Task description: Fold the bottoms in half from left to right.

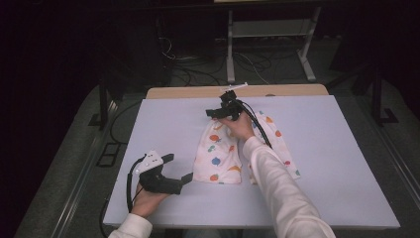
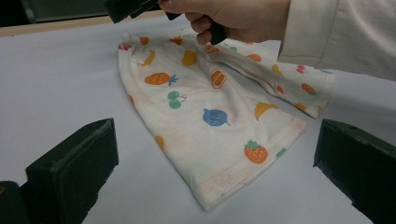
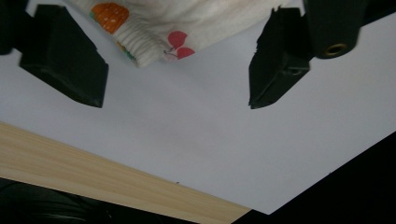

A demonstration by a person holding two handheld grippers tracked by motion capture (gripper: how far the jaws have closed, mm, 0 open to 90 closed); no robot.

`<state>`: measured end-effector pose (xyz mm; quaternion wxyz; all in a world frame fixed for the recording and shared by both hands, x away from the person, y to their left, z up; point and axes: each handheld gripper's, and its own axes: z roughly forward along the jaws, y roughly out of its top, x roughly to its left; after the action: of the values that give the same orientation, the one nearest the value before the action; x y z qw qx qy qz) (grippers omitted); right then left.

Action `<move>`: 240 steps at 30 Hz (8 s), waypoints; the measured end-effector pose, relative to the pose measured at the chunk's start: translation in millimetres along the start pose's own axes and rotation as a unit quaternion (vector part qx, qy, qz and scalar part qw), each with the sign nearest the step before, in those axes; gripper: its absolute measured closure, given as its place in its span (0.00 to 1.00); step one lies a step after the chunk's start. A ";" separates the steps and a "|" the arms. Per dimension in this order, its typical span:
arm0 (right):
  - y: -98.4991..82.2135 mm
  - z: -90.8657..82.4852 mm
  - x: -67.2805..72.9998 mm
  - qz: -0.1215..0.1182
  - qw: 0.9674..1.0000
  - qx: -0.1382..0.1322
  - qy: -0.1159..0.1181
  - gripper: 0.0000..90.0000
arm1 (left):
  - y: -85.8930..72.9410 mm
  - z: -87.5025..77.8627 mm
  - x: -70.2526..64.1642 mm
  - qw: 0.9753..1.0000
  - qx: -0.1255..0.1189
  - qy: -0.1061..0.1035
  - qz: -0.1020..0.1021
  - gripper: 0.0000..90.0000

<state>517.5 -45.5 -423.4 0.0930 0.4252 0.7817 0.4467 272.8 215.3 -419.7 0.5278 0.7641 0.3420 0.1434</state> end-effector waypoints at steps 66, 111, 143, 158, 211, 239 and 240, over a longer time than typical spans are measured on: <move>-12.8 14.6 3.4 0.072 0.992 0.037 -0.092 0.96 | -0.4 0.4 -0.8 1.000 0.006 -0.003 -0.004 0.00; -12.9 0.0 14.7 0.031 0.995 0.004 -0.091 0.96 | 1.6 36.3 21.6 0.975 0.166 -0.053 -0.136 0.01; -14.9 -1.1 14.8 0.034 0.995 -0.002 -0.093 0.96 | -6.3 43.9 25.5 0.965 0.195 -0.060 -0.166 0.59; -15.6 -2.1 13.0 0.036 0.995 -0.006 -0.090 0.96 | -6.2 49.1 24.3 0.964 0.217 -0.057 -0.145 0.96; -5.0 -37.3 -15.4 0.063 0.995 -0.028 -0.074 0.96 | 57.9 77.6 -50.2 0.977 0.155 -0.144 -0.035 0.97; -12.0 -68.9 -50.8 0.081 0.992 -0.040 -0.084 0.96 | 81.8 119.9 -83.4 0.968 0.172 -0.183 -0.002 0.97; -12.7 -70.1 -52.8 0.086 0.992 -0.040 -0.082 0.96 | 82.6 122.1 -84.5 0.967 0.172 -0.185 0.000 0.97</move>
<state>506.0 -131.4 -404.7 0.1352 0.5220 0.7137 0.4471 313.0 54.6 -382.1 0.4423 0.8567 0.2581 -0.0620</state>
